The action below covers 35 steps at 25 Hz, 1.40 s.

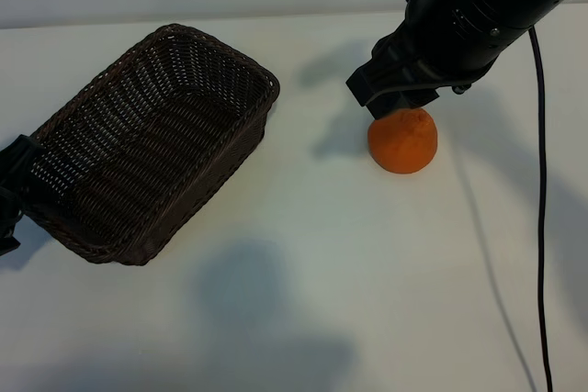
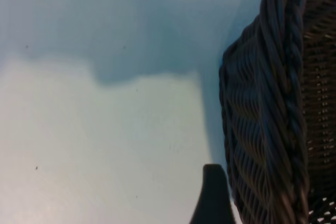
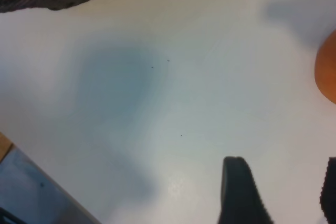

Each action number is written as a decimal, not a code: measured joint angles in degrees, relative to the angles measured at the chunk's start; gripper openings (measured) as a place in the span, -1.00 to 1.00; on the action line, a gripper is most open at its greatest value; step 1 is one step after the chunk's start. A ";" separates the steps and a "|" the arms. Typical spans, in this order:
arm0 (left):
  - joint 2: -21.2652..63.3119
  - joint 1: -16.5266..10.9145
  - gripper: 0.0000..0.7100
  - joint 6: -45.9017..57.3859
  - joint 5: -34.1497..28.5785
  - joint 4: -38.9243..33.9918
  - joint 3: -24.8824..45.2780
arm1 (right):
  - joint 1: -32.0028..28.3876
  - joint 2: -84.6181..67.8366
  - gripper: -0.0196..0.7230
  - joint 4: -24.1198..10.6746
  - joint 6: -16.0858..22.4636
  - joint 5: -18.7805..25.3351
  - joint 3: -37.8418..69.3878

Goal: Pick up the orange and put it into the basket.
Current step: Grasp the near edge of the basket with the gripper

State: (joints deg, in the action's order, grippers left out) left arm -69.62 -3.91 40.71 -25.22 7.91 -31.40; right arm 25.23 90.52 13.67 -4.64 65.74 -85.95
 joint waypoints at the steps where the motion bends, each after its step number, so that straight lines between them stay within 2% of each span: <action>1: -0.33 0.00 0.65 0.05 0.34 0.00 0.00 | 0.00 0.00 0.10 0.00 -0.12 0.05 0.00; 24: -11.08 0.00 0.63 -0.17 4.95 0.06 -0.36 | 0.00 0.00 0.10 0.05 -0.39 0.05 0.00; 27: -11.08 0.00 0.41 -0.22 5.12 0.06 -0.36 | 0.00 0.00 0.10 0.05 -0.39 0.05 0.00; 32: -11.11 0.00 -0.49 -0.99 6.93 0.36 -0.41 | 0.00 0.00 0.10 0.05 -0.44 0.05 0.00; 35: -11.11 0.00 -0.55 -1.43 7.51 0.74 -0.41 | 0.00 0.00 0.10 0.05 -0.43 0.05 0.00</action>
State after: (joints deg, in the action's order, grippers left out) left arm -80.74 -3.91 39.28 -17.70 8.65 -31.80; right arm 25.23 90.52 13.72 -5.07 65.80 -85.95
